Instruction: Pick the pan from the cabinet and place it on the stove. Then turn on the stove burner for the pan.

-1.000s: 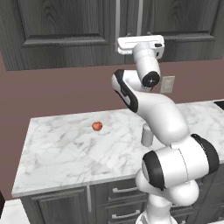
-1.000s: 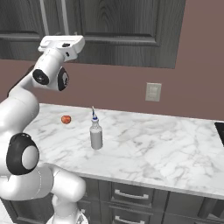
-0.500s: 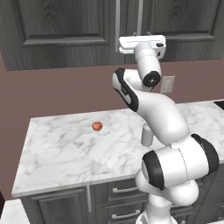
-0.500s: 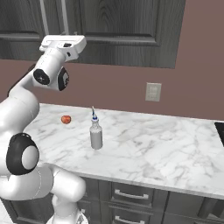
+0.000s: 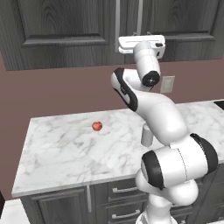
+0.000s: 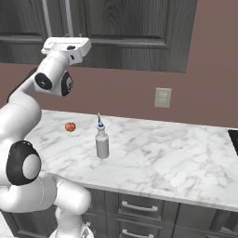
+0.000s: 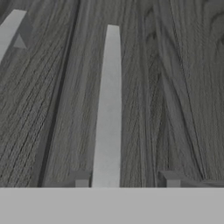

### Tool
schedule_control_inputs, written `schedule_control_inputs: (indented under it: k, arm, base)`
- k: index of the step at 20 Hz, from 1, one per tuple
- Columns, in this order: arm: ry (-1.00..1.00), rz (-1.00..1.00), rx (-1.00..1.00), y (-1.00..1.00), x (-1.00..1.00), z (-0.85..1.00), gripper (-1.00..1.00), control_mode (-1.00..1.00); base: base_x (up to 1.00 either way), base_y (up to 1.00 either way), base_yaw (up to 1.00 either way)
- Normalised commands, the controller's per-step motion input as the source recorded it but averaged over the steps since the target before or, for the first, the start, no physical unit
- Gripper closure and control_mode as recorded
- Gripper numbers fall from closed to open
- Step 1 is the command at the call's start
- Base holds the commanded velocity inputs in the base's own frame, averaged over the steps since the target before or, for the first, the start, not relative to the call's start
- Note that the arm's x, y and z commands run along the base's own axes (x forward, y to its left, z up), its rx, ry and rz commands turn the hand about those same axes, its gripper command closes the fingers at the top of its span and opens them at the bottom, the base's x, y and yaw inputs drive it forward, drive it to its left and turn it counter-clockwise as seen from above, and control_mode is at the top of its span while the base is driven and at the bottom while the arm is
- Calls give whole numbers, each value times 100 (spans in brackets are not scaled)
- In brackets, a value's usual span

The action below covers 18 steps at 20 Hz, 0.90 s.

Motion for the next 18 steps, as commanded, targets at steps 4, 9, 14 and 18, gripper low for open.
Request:
schedule_control_inputs:
  k: [4, 9, 14, 18]
  arm:
    - [1, 0, 0, 21, 14, 0, 100, -100]
    - [4, 0, 0, 22, 12, -3, 100, -100]
    - [3, 0, 0, 15, 9, -1, 100, -100]
    - [0, 0, 0, 16, 0, 0, 100, -100]
  base:
    - [0, 0, 0]
    - [0, 0, 0]
    - [0, 0, 0]
    - [0, 0, 0]
